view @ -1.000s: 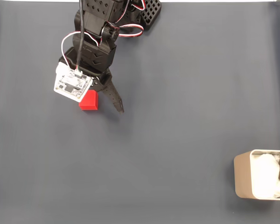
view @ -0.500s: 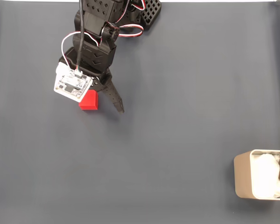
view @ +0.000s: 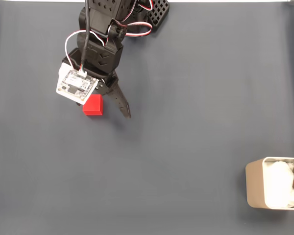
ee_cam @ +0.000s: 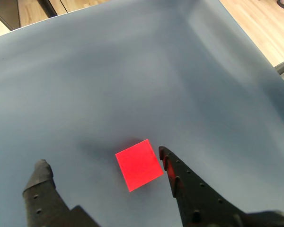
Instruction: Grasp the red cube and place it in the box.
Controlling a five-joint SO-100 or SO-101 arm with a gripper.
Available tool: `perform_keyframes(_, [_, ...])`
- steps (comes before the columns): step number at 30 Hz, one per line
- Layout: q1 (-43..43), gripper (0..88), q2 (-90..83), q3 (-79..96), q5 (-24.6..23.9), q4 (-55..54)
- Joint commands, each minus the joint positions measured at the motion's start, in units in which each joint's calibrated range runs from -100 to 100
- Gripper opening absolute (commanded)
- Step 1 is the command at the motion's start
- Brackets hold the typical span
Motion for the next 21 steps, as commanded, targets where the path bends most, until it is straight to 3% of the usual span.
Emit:
perform_keyframes(1, [-0.7,50.0,-2.6,-0.1,-0.3,0.6])
perform_keyframes(21, [-2.2,50.0,-4.0,1.3,-0.2,3.6])
